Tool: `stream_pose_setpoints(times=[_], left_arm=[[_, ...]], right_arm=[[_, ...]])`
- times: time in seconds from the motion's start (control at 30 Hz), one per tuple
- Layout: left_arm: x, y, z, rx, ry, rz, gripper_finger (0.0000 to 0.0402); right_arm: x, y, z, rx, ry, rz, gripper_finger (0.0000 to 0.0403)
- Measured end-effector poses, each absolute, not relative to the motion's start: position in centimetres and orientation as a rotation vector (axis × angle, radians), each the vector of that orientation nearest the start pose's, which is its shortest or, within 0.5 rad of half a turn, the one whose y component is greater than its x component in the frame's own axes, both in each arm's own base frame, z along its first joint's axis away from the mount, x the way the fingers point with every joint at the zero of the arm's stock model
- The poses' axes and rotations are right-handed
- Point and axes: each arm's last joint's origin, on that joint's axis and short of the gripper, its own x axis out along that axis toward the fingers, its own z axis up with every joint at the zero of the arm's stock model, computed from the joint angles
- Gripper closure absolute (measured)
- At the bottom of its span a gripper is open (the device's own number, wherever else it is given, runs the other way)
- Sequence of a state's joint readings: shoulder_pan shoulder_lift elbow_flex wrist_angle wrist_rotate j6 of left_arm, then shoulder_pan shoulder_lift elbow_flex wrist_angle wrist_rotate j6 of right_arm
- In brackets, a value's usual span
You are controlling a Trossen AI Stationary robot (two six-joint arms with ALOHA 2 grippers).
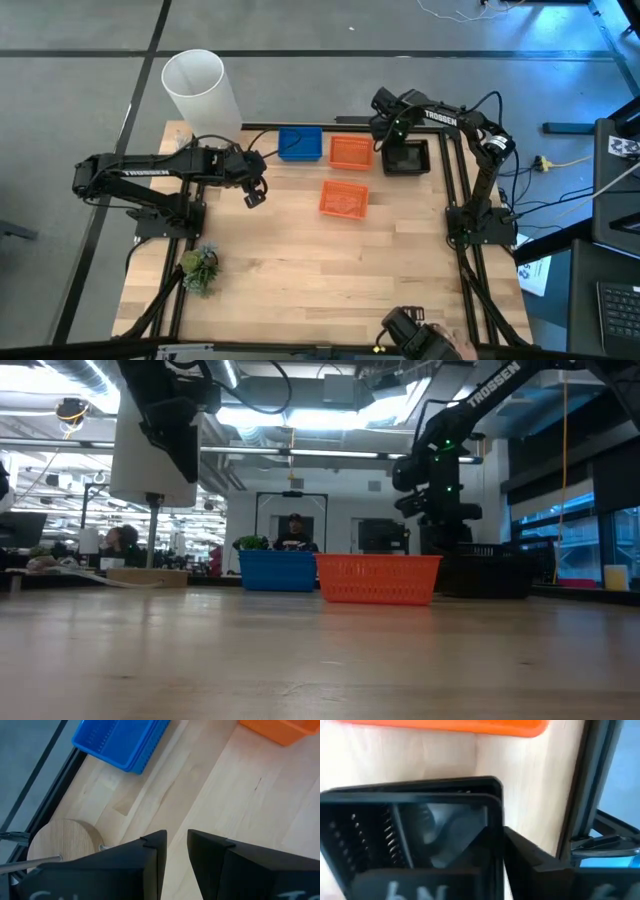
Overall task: Stack baskets by color
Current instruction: Stack the black bin on top of the stacked black bins
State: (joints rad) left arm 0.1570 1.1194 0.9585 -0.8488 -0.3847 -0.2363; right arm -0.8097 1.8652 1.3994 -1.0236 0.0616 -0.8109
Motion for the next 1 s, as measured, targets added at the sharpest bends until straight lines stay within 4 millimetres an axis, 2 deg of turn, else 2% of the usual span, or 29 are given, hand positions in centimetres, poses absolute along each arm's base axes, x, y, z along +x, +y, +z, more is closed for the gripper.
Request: stream_pose_setpoints(times=[0.23, 0.37, 0.53, 0.8, 1.0], left_arm=[[20.2, 4.3, 28.1, -0.095, 0.949, 0.610, 0.0333], [20.2, 4.3, 28.1, -0.095, 0.950, 0.610, 0.0333], [20.2, 4.3, 28.1, -0.095, 0.950, 0.610, 0.0333], [20.2, 4.3, 28.1, -0.095, 0.950, 0.610, 0.0333], [20.2, 4.3, 28.1, -0.094, 0.951, 0.611, 0.0333]], right_arm=[[24.1, -25.6, 20.4, -0.076, 1.546, -0.099, 0.0259], [24.1, -25.5, 20.3, -0.067, 1.549, -0.102, 0.0220], [24.1, -25.4, 20.3, -0.048, 1.555, -0.109, 0.0213], [23.8, -25.0, 20.5, -0.093, 1.601, 0.007, 0.0214], [24.5, -25.8, 23.0, -0.121, 1.570, -0.073, 0.0242]])
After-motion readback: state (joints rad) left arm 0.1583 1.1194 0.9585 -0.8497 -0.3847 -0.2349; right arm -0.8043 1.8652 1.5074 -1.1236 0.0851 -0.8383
